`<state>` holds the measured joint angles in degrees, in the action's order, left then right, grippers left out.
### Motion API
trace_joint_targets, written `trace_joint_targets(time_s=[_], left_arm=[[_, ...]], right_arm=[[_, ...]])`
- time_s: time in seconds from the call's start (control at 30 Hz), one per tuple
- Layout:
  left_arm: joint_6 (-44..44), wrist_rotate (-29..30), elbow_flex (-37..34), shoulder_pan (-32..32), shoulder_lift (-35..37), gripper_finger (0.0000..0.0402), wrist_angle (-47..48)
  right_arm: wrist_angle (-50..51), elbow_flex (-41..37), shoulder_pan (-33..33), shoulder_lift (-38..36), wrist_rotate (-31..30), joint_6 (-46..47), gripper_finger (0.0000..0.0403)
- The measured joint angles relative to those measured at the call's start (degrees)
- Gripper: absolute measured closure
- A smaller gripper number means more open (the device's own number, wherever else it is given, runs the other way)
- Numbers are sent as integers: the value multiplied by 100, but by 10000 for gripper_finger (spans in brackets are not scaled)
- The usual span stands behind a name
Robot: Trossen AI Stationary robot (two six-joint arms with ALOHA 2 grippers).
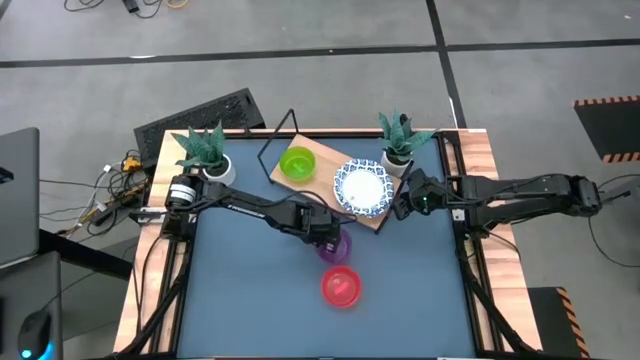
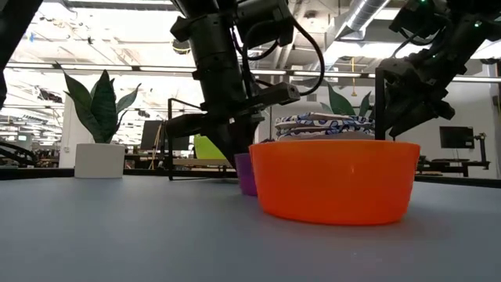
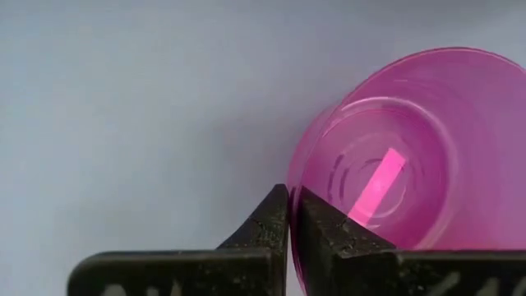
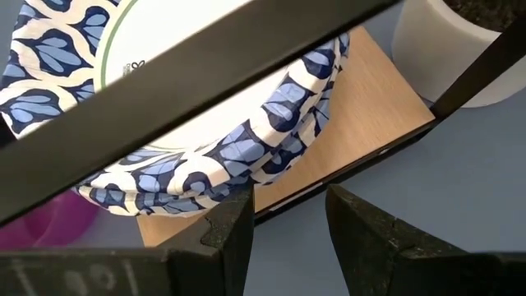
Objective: Place and stack bowls onto a shelf
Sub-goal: Stack the purple bowl on top of the green bowl on the shelf
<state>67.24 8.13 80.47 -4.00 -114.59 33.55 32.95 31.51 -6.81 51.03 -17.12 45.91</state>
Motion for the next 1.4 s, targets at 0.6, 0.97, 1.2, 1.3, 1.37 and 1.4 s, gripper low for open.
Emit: trace_joint_targets(time_s=[0.6, 0.97, 1.2, 1.3, 1.37, 1.4], left_arm=[[1426, 613, 7, -101, 1370, 401, 1140], [4022, 2834, 9, 124, 2098, 401, 1582], [4105, 2916, 8, 800, 2081, 401, 1553], [3987, 2986, 7, 1144, 2079, 401, 1546], [3927, 2858, 7, 1373, 2079, 401, 1544], [3867, 2778, 7, 1464, 2079, 401, 1539]], right_arm=[[-13, -2, -4, 0, -105, -101, 225], [-46, -4, -4, 0, -147, -142, 225], [-42, -4, -4, 0, -166, -140, 225], [-44, -4, -4, 0, -245, -140, 225], [-44, -4, -4, 0, -252, -140, 225], [-42, -4, -4, 0, -252, -140, 225]])
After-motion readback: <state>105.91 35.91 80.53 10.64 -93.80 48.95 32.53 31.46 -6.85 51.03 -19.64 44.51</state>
